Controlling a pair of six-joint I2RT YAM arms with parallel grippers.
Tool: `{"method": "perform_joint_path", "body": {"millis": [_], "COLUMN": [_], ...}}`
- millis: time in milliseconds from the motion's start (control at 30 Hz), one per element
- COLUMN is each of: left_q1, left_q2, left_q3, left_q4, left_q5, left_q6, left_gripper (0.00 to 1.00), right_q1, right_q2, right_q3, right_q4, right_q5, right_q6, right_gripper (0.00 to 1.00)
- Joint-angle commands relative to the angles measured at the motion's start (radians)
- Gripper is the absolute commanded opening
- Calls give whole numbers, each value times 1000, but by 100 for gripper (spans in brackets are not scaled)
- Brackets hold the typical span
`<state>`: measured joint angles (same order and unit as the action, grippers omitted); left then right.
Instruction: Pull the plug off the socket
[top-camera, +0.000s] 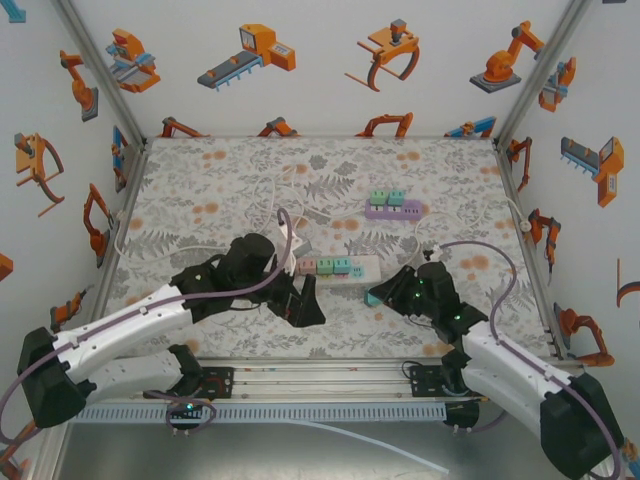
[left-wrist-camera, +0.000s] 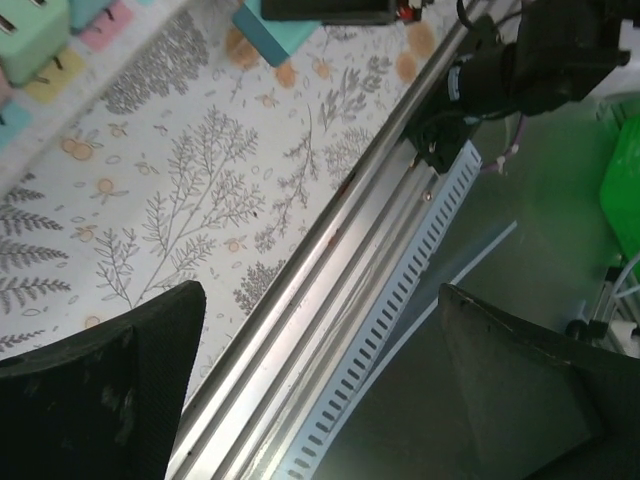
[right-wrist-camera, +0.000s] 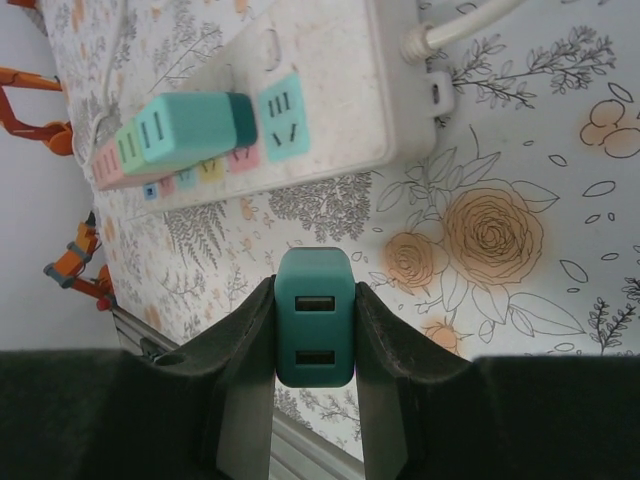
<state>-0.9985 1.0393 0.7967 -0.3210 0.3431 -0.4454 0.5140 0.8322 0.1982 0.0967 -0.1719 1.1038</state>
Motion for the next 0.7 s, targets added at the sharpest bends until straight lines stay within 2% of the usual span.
{"method": "perform_joint_path", "body": {"millis": [0,300,667], "left_q1": [-30,-44,-44], "left_q2": [10,-10,-53], "left_q3": [-6,-14,-42], "left_q4": [30,40,39], "left_q5": [-32,-99,-153], "left_q6": [30,30,15], "left_gripper": [93,99,97], "right_q1": [7,47,64], "right_q2": [76,277,207], "right_q3": [-12,-28,-43], "right_q4": [139,306,159], "right_q5": [-9,15,92], "right_q6": [40,67,75], "right_gripper": [22,33,47]}}
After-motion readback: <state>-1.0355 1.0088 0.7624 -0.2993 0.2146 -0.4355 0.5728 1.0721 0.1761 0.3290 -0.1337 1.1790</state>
